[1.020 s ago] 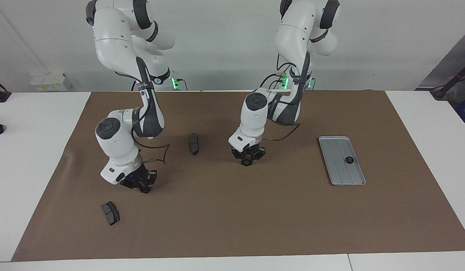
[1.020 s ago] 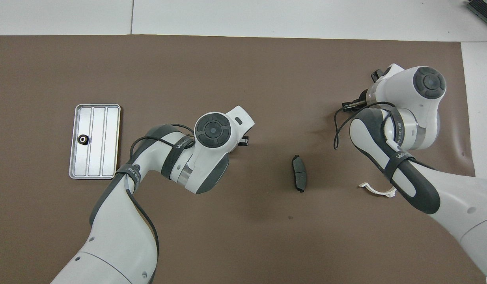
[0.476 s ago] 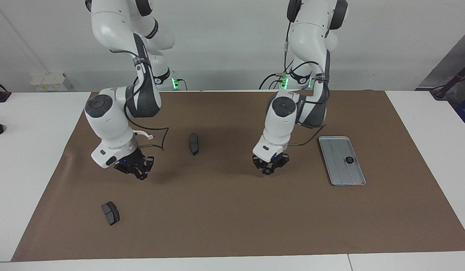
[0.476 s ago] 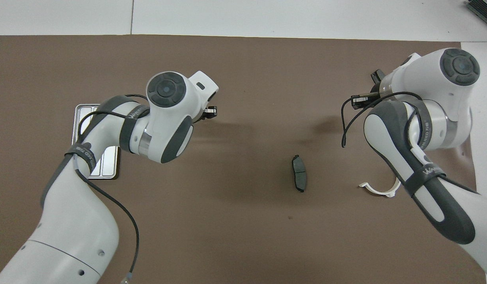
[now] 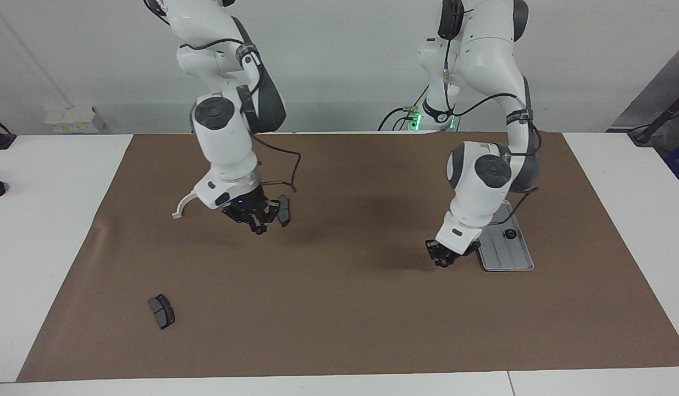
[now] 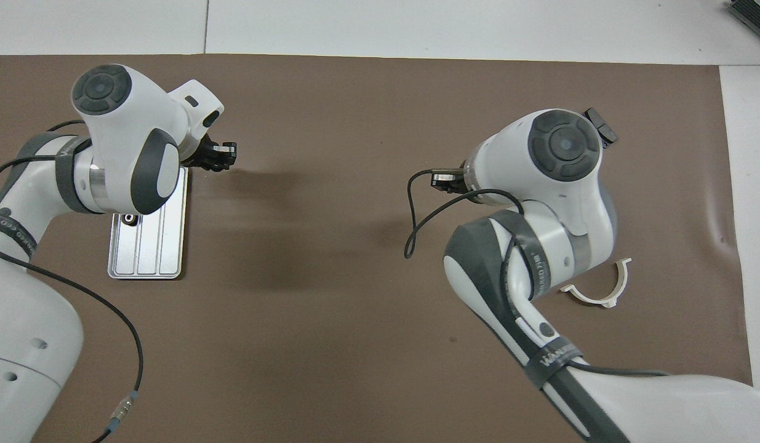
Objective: Pick bearing gear from pile to tray
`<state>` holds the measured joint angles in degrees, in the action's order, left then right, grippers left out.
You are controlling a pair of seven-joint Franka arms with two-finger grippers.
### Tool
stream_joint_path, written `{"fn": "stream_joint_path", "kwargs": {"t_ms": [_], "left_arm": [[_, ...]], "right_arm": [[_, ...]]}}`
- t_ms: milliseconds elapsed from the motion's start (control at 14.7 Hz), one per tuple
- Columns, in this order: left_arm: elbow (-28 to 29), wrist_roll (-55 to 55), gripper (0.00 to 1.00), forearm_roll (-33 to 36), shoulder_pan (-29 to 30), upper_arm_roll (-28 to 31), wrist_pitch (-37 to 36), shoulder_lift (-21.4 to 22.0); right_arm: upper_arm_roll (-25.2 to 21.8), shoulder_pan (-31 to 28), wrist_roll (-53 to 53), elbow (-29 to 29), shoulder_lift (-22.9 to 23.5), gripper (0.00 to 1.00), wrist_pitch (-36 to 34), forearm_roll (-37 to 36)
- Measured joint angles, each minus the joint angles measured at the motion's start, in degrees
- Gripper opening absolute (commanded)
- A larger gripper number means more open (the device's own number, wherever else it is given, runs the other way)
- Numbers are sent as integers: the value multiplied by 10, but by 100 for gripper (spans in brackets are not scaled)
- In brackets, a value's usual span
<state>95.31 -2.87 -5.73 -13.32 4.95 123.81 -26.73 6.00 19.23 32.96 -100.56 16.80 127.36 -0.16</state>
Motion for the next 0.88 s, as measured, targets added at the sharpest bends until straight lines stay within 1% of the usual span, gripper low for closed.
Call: {"fn": "stream_joint_path", "kwargs": {"t_ms": [204, 340, 408, 476, 544, 612, 680, 748, 884], "left_arm": [[40, 110, 8, -23, 58, 0, 0, 22], [66, 161, 13, -26, 88, 0, 0, 38], [75, 179, 32, -26, 97, 0, 0, 43], [82, 190, 65, -26, 101, 0, 0, 46], [86, 195, 82, -26, 102, 0, 0, 49], [88, 197, 86, -26, 101, -2, 0, 50], [88, 197, 87, -26, 100, -4, 2, 51], [88, 197, 90, -26, 98, -7, 6, 52], [88, 195, 90, -26, 88, -10, 16, 54]], "right_arm": [[0, 54, 69, 0, 33, 0, 54, 0], [0, 85, 106, 2, 60, 0, 89, 0], [0, 98, 124, 8, 78, 0, 107, 0], [0, 107, 136, 17, 94, 0, 117, -1], [0, 112, 142, 26, 108, 15, 124, -1], [0, 114, 143, 33, 118, 33, 131, -2], [-1, 114, 143, 36, 125, 56, 137, -4], [-2, 113, 143, 37, 130, 100, 141, -8], [-4, 113, 143, 37, 133, 100, 142, -12]]}}
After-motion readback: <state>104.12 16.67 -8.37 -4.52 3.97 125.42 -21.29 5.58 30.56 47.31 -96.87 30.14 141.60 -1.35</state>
